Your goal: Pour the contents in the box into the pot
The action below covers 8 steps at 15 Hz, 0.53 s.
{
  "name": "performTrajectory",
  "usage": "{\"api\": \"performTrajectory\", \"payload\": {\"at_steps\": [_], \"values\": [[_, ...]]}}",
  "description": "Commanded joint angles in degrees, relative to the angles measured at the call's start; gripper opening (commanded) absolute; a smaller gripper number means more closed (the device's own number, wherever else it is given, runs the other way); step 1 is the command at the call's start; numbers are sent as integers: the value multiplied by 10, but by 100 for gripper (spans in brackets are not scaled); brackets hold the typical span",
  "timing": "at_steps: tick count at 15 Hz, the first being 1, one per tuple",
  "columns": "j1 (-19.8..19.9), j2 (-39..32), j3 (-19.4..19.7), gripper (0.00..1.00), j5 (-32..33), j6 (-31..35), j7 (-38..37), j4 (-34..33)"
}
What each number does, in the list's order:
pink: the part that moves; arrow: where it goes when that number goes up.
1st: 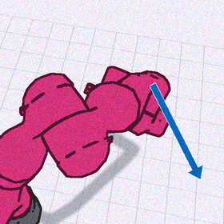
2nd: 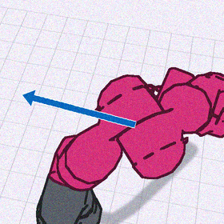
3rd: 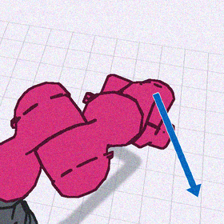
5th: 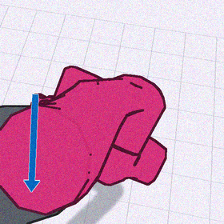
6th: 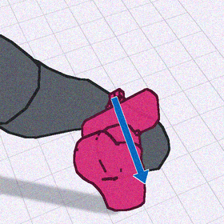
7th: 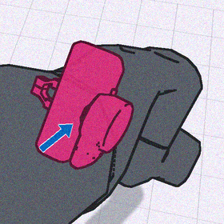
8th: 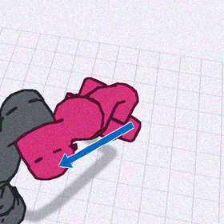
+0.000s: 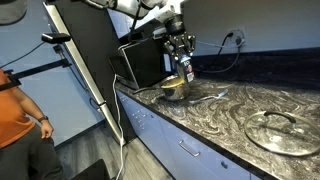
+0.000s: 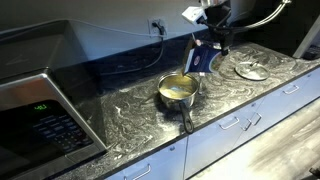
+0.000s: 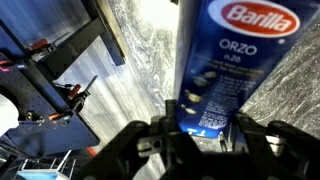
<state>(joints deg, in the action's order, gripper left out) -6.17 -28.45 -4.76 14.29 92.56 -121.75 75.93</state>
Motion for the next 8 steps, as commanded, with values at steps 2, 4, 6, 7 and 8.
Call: {"api": "performTrajectory", "payload": {"at_steps": [2,4,6,7,8], "values": [[8,83,25,20,-59,84,48,119],[12,105,33,20,-76,112,60,156],[17,127,41,20,-94,140,64,193],[21,138,44,20,-104,155,64,211],[26,149,47,20,-118,171,63,229]]}}
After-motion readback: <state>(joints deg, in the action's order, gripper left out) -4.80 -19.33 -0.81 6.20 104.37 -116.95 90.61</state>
